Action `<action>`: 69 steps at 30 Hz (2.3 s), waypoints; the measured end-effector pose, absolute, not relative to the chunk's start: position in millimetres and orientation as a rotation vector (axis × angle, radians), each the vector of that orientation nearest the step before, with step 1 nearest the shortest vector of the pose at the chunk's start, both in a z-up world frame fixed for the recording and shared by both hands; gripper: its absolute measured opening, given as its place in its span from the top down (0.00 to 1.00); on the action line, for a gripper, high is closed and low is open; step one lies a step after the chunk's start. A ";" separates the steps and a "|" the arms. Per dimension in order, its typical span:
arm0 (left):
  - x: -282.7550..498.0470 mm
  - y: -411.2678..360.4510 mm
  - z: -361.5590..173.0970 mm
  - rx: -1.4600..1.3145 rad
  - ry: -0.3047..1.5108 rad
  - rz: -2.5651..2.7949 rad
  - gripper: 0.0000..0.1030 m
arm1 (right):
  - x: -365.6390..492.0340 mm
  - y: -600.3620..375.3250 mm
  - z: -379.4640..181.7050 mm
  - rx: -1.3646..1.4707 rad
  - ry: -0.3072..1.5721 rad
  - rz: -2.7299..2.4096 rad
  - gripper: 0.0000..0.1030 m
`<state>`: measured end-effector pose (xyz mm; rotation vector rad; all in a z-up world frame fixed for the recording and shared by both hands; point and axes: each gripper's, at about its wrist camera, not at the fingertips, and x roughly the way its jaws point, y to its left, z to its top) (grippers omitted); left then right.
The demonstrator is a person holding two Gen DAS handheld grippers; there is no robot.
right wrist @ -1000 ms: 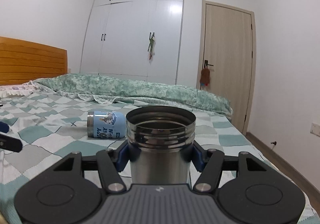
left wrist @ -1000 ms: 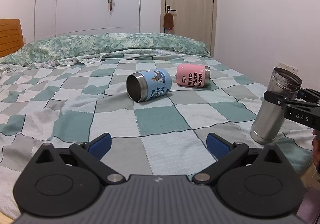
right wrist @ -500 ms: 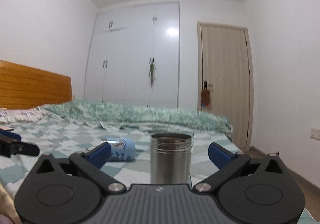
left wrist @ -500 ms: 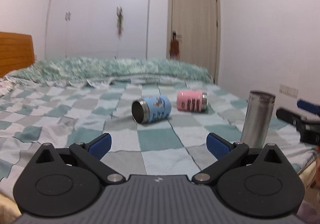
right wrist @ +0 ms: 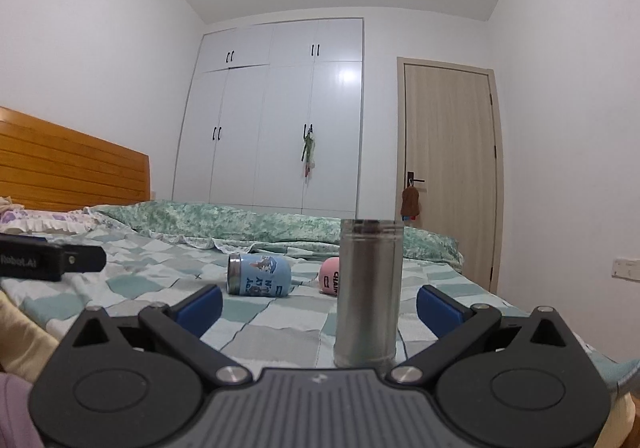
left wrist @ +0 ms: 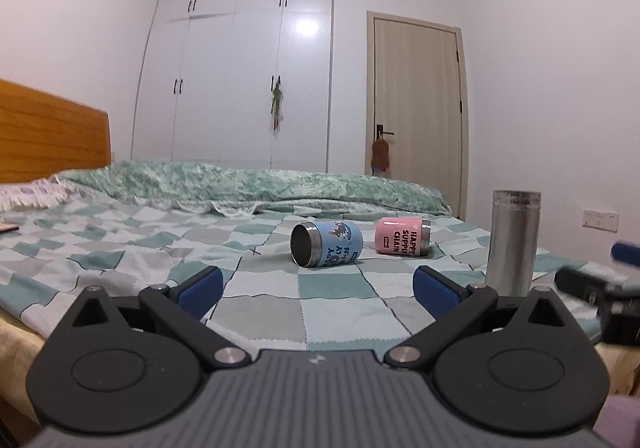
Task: Flip cup upright
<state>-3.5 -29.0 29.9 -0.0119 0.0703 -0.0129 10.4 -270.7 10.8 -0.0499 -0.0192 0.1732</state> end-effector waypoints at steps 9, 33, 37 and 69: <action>-18.1 -47.7 20.3 0.069 0.000 0.008 0.00 | -1.3 -266.3 6.6 -0.047 -0.046 0.158 0.00; -20.3 -46.0 19.2 0.053 -0.001 0.009 0.00 | 2.4 -267.2 5.0 -0.047 -0.044 0.158 0.00; -20.4 -46.0 19.2 0.052 -0.001 0.009 0.00 | 2.3 -267.2 5.1 -0.047 -0.044 0.157 0.00; -20.7 -45.5 19.5 0.050 -0.001 0.009 0.00 | 1.1 -268.6 6.6 -0.049 -0.043 0.158 0.00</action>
